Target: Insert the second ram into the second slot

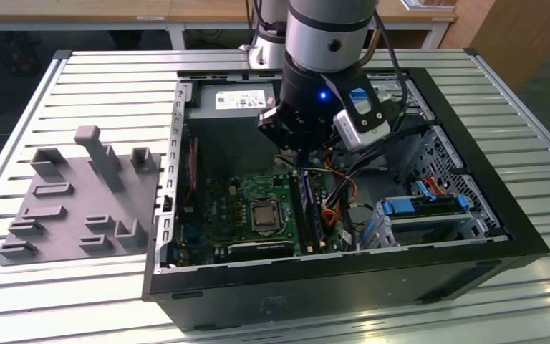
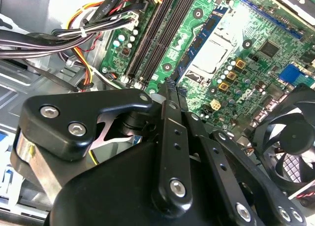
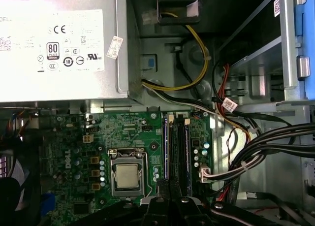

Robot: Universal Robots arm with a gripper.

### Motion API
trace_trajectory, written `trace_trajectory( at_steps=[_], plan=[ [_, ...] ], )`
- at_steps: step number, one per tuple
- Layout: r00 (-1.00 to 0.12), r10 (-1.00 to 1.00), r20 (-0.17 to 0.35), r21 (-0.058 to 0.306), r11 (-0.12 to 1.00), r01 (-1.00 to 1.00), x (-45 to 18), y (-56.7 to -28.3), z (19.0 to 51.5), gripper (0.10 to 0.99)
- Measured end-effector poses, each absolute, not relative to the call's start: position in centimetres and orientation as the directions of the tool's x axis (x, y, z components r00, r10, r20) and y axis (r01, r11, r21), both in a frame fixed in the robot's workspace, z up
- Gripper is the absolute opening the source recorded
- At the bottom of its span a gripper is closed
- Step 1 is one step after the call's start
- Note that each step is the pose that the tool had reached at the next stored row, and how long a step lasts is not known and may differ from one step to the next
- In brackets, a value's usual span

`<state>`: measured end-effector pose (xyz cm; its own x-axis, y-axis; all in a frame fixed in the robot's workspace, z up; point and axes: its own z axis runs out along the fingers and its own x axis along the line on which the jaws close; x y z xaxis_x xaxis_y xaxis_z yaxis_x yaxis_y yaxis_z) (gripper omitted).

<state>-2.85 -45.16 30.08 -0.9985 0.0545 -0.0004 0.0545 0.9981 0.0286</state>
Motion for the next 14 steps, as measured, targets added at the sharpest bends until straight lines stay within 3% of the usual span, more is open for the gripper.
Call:
trace_trajectory(
  at_steps=[14],
  plan=[
    [-0.999, 0.037, -0.001, 0.029, 0.999, 0.037, -2.89, -45.17, 29.44, 0.114]
  ],
)
